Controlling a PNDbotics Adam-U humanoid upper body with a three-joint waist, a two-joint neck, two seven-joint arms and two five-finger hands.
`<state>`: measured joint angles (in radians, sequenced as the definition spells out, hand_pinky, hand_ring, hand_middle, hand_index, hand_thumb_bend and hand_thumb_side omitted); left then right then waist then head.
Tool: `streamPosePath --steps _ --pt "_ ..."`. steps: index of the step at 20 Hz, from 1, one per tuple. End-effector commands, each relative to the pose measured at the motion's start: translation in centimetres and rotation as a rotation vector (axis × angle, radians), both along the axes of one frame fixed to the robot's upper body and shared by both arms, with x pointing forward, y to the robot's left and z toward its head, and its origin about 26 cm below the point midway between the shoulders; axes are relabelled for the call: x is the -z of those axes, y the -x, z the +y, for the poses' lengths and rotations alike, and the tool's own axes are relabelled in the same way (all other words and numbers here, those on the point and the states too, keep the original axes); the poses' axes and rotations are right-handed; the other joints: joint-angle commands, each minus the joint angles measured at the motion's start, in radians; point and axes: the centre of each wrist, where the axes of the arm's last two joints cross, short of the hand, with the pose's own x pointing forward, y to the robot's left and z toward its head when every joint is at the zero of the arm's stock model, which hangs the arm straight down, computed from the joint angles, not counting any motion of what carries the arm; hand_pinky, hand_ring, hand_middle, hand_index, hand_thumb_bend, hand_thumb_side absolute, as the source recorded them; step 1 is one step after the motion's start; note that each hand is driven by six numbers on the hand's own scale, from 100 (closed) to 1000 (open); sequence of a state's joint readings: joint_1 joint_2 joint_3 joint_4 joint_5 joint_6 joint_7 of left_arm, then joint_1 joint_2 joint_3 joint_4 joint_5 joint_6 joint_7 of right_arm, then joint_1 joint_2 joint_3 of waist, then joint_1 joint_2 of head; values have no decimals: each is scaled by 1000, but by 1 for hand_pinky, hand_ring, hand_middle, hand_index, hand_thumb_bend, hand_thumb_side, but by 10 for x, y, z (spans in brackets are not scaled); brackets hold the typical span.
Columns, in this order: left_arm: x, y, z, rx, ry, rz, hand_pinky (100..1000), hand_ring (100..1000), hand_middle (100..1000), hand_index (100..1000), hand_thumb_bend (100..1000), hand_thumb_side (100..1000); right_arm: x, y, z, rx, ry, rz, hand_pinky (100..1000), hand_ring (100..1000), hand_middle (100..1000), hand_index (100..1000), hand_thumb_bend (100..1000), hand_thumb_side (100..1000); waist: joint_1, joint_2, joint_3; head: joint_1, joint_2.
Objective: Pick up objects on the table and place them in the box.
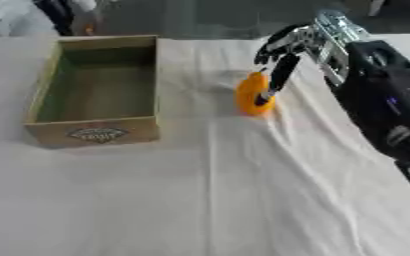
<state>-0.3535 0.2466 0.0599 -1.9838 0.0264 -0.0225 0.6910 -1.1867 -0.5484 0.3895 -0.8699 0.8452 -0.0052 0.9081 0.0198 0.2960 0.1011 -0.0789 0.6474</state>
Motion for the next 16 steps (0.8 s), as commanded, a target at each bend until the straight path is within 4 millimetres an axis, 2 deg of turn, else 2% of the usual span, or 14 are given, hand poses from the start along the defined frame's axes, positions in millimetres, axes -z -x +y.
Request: streamPosePath --steps 1,10,16 --pt "-9 2 2 0 -16 -32 644 710 650 860 100 910 -14 3 -4 4 -3 -30 861 977 911 1000 596 413 2 -16 2 0 -12" --pt "-9 2 1 3 -13 -30 643 712 650 859 100 910 -12 3 0 38 -7 -40 836 957 860 1000 531 423 3 -11 8 0 -14" --pt "-9 2 1 6 -12 -32 643 712 651 859 100 910 -2 0 -1 50 15 -17 833 956 856 1000 508 421 2 -8 10 -2 -15"
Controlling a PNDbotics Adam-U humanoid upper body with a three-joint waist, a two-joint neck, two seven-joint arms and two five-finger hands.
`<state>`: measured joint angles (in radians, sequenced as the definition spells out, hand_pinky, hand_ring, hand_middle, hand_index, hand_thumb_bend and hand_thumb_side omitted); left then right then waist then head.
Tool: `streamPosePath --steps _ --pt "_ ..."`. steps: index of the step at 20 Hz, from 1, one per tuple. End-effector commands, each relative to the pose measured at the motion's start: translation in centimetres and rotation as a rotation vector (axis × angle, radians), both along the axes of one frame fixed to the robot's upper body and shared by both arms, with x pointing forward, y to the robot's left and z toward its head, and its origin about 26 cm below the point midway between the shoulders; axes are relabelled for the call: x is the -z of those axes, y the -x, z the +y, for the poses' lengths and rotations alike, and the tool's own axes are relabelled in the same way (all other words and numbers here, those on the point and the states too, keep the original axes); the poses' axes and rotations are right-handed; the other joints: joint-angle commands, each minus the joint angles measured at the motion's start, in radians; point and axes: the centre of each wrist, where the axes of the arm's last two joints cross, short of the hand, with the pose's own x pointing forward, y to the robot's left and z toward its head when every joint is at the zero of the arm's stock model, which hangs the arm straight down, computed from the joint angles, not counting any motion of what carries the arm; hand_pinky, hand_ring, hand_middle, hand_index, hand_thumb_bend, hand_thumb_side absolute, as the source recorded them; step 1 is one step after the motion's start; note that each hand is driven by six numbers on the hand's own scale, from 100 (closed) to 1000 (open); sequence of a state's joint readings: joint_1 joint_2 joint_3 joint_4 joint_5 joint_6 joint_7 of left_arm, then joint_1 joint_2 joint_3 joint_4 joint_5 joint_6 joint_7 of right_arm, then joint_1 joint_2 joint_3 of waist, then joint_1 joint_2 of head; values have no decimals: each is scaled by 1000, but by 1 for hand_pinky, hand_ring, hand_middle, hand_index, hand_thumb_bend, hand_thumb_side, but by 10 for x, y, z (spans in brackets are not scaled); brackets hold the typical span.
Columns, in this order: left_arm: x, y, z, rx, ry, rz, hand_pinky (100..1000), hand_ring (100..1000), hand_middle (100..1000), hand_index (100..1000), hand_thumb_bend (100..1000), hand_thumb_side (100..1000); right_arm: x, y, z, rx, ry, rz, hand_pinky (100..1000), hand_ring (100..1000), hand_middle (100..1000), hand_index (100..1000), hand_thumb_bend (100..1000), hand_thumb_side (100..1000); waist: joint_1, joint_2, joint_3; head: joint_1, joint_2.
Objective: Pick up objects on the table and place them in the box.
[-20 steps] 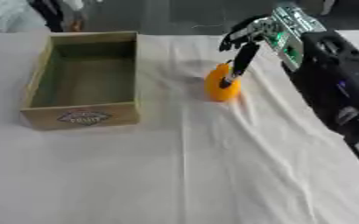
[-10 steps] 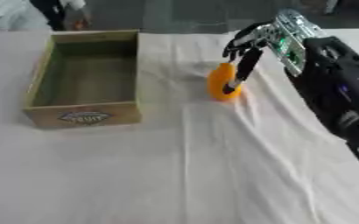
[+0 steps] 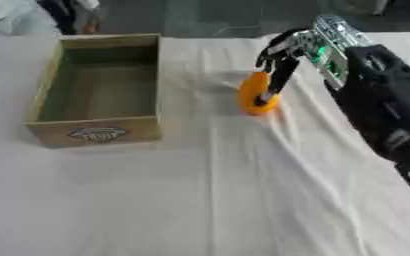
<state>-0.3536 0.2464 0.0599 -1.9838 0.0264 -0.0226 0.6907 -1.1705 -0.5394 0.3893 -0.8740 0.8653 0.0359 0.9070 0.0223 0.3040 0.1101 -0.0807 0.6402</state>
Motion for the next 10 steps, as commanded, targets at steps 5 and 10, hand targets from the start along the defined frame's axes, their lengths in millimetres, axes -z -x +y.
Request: streamPosePath --steps 5,10 --pt "-9 2 1 7 -11 -31 642 712 651 859 100 911 -8 0 -1 5 11 -18 817 941 812 995 461 412 -1 -15 3 1 -7" --pt "-9 2 1 9 -10 -31 643 713 651 859 100 911 -6 0 3 -18 7 -13 795 914 740 964 368 348 -1 -15 5 0 -6"
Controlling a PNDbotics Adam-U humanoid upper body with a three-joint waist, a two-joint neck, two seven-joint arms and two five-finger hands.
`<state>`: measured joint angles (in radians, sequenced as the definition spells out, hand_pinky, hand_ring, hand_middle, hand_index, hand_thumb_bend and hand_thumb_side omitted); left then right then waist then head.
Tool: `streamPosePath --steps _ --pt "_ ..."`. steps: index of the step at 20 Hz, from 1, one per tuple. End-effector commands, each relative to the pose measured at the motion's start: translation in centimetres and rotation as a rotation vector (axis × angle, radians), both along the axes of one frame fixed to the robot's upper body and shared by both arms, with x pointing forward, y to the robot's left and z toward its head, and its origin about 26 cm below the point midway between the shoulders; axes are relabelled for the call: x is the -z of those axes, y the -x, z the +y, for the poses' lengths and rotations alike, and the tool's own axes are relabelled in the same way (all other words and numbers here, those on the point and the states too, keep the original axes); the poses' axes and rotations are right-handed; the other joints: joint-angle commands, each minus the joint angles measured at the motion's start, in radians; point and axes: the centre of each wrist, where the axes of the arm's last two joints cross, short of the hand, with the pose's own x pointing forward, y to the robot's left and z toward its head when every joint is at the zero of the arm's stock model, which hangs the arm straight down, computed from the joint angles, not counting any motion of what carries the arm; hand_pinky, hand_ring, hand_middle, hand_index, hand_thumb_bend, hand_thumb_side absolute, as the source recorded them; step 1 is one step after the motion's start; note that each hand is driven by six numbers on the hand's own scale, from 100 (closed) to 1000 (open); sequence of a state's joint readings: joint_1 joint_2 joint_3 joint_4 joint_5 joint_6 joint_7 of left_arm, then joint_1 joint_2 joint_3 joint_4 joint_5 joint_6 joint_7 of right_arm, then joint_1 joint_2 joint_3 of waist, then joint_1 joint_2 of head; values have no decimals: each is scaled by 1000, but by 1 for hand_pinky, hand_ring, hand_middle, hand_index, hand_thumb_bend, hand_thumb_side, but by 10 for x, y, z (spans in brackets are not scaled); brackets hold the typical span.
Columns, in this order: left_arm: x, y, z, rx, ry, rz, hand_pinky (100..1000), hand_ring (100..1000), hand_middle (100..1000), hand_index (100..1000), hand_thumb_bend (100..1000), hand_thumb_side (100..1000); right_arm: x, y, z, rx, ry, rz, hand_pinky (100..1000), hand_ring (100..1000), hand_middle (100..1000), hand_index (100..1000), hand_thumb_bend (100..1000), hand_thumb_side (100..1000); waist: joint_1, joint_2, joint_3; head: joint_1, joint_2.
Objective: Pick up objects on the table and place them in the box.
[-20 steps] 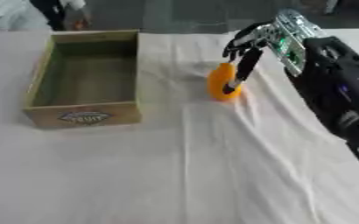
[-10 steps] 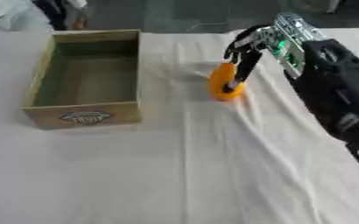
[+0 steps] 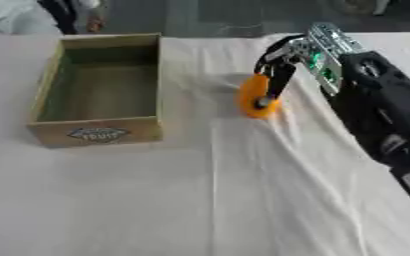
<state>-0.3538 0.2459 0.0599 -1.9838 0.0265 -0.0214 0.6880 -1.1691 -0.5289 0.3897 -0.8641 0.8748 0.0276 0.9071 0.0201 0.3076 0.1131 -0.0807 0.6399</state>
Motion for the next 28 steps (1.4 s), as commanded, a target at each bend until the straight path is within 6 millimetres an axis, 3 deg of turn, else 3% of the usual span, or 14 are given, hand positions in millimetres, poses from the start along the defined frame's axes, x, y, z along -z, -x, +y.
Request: streamPosePath --steps 1,4,7,12,15,23,28 --pt "-9 2 1 7 -9 -33 643 714 651 859 100 911 -11 1 1 -14 -1 -24 788 901 714 939 343 353 1 -19 2 0 -6" --pt "-9 2 1 8 -8 -31 643 714 651 859 100 913 -15 3 4 -13 -7 -43 771 868 624 865 294 349 0 -19 2 1 -5" --pt "-9 2 1 7 -8 -31 643 714 650 857 100 913 -20 5 7 -10 -16 -88 756 837 546 729 272 343 -1 -20 1 3 -4" --pt "-9 2 1 7 -9 -31 643 715 650 856 100 915 -24 7 12 -22 -19 -124 748 814 489 626 197 318 -2 -21 0 4 -4" --pt "-9 2 1 7 -10 -30 643 716 649 855 100 914 -24 8 12 -25 -25 -123 743 803 469 586 100 277 -3 -22 0 5 -5" --pt "-9 2 1 8 -12 -29 642 716 649 856 100 913 -42 15 19 -35 -59 -175 715 755 389 444 100 130 -3 -26 -2 6 -4" --pt "-9 2 1 9 -11 -30 642 716 649 857 100 914 -57 22 26 -36 -81 -245 713 746 378 439 100 305 -4 -30 -4 6 -3"
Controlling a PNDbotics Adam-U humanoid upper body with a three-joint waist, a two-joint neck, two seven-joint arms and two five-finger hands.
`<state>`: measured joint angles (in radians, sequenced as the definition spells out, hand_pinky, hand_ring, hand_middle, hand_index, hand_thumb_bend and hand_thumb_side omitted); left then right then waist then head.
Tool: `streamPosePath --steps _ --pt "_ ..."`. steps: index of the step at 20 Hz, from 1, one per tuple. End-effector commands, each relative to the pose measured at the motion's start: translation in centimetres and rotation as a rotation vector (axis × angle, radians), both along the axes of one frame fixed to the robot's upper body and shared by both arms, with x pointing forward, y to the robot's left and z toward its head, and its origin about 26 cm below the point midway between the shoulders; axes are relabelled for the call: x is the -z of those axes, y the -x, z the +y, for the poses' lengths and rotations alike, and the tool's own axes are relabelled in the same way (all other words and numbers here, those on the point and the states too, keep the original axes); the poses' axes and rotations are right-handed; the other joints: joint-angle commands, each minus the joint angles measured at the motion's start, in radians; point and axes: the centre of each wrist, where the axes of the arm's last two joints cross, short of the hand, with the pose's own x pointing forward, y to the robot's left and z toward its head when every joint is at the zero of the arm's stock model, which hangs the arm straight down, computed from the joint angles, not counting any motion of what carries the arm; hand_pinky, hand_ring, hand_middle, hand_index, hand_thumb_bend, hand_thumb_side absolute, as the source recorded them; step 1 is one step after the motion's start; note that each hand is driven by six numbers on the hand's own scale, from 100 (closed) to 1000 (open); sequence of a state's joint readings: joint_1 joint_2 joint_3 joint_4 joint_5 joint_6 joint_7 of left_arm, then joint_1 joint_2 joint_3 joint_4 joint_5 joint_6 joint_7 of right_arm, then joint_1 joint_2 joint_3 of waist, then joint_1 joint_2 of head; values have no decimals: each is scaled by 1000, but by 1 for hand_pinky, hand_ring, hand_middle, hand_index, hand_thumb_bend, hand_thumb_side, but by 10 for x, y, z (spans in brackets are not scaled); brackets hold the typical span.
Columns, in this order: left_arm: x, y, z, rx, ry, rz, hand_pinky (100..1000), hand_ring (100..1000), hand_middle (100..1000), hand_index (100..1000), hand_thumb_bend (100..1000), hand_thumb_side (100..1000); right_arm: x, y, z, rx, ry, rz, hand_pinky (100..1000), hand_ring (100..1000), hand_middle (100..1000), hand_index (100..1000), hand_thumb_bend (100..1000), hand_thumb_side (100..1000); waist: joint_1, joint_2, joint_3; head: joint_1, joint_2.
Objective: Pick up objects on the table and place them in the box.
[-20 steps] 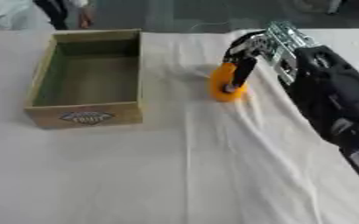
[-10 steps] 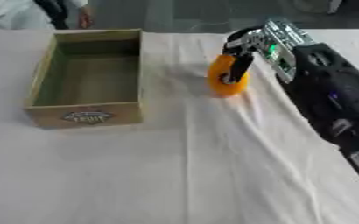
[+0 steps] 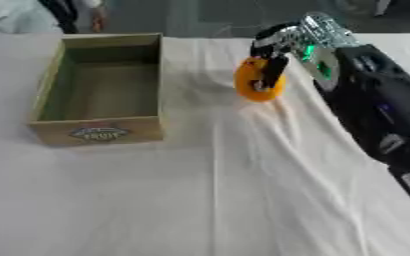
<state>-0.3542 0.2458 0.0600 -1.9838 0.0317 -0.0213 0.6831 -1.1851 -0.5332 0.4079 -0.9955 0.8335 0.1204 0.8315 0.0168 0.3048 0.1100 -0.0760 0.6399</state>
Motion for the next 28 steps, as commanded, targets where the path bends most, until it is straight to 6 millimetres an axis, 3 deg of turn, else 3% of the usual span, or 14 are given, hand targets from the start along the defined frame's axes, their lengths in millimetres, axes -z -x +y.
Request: streamPosePath --steps 1,9,16,24,28 --pt "-9 2 1 2 -11 -31 642 717 649 857 100 915 -31 9 0 1 -18 -97 711 744 374 436 100 309 0 -28 -1 1 -3" --pt "-9 2 1 4 -13 -30 642 717 649 856 100 913 -57 23 25 -37 -57 -211 715 739 363 438 100 299 0 -36 1 -2 -1" --pt "-9 2 -1 18 -14 -29 642 718 649 856 100 912 -85 42 81 -153 -97 -351 718 730 346 433 100 282 1 -40 13 -20 1" --pt "-10 1 -4 35 -12 -30 641 718 649 856 100 913 -90 55 132 -253 -163 -418 720 722 334 436 100 284 -4 -41 38 -42 -4" --pt "-10 1 -6 44 -9 -31 641 718 649 855 100 913 -81 53 153 -267 -179 -422 720 725 336 440 100 280 -7 -40 48 -52 -8"
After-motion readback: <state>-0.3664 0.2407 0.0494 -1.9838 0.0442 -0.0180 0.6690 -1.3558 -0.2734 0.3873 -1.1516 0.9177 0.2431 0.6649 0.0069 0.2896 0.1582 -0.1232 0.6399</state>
